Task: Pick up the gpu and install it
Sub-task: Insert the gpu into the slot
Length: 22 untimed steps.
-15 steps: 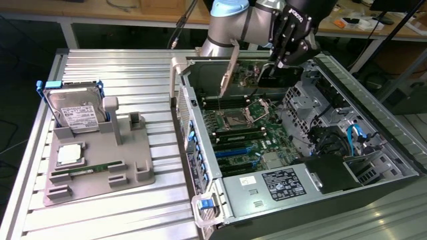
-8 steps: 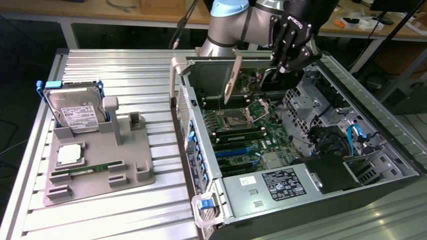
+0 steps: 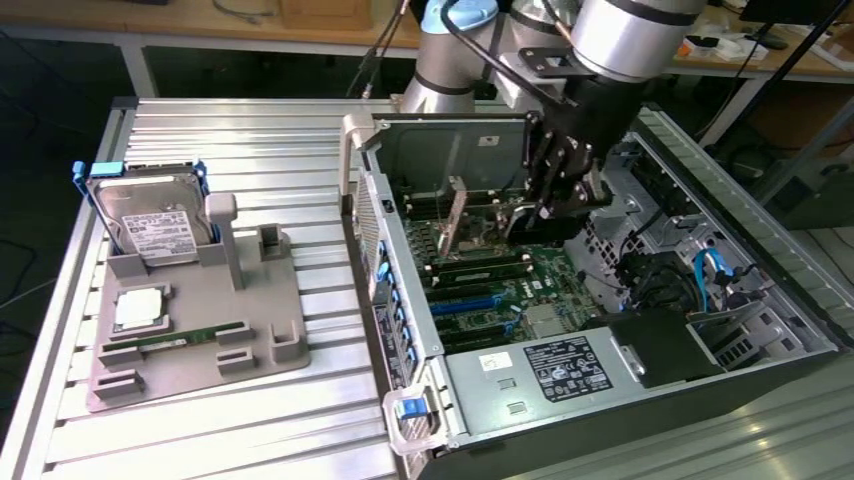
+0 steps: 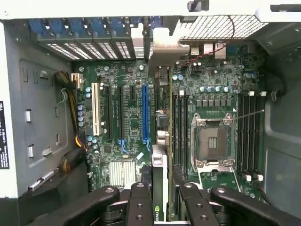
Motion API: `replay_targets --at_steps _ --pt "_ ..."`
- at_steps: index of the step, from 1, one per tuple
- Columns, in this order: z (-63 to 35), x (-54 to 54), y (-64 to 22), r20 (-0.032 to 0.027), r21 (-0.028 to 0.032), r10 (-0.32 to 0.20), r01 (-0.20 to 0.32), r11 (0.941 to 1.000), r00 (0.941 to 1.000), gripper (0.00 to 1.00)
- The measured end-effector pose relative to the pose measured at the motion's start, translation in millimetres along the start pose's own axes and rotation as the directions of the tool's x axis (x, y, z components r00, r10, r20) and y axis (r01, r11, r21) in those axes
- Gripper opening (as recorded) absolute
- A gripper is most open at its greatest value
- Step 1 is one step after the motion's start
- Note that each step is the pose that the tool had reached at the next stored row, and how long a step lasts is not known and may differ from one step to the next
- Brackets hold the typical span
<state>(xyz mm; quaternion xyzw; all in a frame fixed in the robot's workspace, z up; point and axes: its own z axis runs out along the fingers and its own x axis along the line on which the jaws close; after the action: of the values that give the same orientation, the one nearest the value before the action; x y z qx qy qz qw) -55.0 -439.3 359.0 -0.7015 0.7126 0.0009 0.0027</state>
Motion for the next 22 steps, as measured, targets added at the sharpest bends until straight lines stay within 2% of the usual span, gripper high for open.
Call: replay_targets --at_steps 1,2,3,5,14,22 --pt "7.8 11.4 1.3 0.0002 0.0001 0.0 0.0 1.0 1.0 0.27" --pt "18.9 16.7 4.8 0.0003 0.0002 0.0 0.0 1.0 1.0 0.27" --pt "31.1 16.9 5.9 0.0003 0.0001 0.0 0.0 1.0 1.0 0.27" --pt "41.4 19.5 11.8 0.0001 0.002 0.0 0.0 1.0 1.0 0.27" --pt "50.4 22.5 22.3 0.0004 0.0058 0.0 0.0 1.0 1.0 0.27" --pt "63.5 23.0 25.6 0.0005 0.0114 0.0 0.0 0.9999 1.0 0.27"
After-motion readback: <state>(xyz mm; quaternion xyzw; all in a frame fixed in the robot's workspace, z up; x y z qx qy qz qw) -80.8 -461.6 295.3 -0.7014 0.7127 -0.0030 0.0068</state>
